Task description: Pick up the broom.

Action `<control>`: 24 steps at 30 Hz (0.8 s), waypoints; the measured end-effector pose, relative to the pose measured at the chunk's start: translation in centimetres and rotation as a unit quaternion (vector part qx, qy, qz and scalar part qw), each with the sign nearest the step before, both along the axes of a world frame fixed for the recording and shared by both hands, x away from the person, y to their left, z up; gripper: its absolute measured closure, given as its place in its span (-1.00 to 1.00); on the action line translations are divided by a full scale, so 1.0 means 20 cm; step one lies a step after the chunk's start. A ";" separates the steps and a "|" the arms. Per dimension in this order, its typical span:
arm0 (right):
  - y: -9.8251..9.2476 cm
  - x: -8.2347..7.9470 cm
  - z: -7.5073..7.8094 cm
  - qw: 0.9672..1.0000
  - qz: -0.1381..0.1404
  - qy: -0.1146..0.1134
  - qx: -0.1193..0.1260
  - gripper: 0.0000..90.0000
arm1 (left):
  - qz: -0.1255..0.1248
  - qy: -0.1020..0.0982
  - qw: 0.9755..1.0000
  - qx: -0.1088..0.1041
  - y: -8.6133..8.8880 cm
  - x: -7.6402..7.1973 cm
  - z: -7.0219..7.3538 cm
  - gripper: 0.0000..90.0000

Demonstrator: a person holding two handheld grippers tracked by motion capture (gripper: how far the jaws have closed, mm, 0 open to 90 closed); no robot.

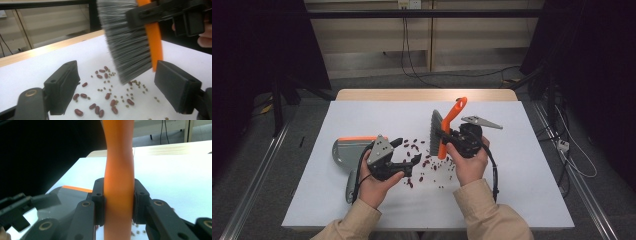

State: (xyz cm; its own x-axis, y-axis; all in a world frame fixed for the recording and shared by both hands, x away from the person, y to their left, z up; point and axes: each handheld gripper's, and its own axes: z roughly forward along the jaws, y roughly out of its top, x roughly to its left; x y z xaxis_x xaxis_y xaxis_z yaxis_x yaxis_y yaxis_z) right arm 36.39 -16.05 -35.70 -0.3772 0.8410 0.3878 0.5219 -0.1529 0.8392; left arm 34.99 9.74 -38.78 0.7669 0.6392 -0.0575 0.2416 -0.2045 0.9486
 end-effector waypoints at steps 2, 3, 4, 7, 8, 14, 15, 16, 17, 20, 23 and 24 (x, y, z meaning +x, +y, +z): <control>-0.05 -0.01 0.00 1.000 -0.001 0.004 -0.007 0.56 | -0.004 0.002 1.000 -0.003 0.01 0.01 0.00 -0.65; -0.07 -0.01 0.00 1.000 0.002 0.007 -0.008 0.56 | -0.006 0.007 1.000 -0.004 0.02 0.01 0.01 -0.67; -0.09 -0.01 0.00 1.000 0.004 0.010 -0.012 0.56 | -0.007 0.009 1.000 -0.003 0.02 0.01 0.01 -0.68; -0.16 -0.02 0.01 0.999 0.003 0.015 -0.028 0.56 | -0.012 0.011 1.000 -0.006 0.04 0.02 0.01 -0.70; -0.18 -0.02 0.01 0.999 -0.002 0.016 -0.030 0.56 | -0.015 0.013 1.000 -0.007 0.05 0.02 0.01 -0.70; -0.29 -0.04 0.00 0.999 -0.010 0.026 -0.042 0.56 | -0.020 0.015 1.000 -0.014 0.08 0.02 0.01 -0.74; -0.31 -0.05 0.00 0.999 -0.010 0.025 -0.044 0.56 | -0.024 0.016 0.999 -0.015 0.09 0.02 0.01 -0.75; -0.32 -0.05 0.00 0.999 -0.011 0.027 -0.045 0.56 | -0.025 0.017 0.999 -0.017 0.09 0.02 0.01 -0.75; -0.33 -0.05 0.00 0.998 -0.012 0.029 -0.050 0.56 | -0.025 0.016 0.999 -0.016 0.10 0.02 0.01 -0.76; -0.37 -0.06 -0.01 0.997 -0.010 0.034 -0.062 0.56 | -0.027 0.017 0.999 -0.015 0.12 0.02 0.01 -0.77; -0.40 -0.07 -0.01 0.996 -0.009 0.043 -0.072 0.56 | -0.024 0.019 0.999 -0.014 0.15 0.02 0.01 -0.77; -0.41 -0.07 -0.02 0.996 -0.009 0.047 -0.076 0.56 | -0.022 0.019 0.999 -0.014 0.16 0.02 0.01 -0.77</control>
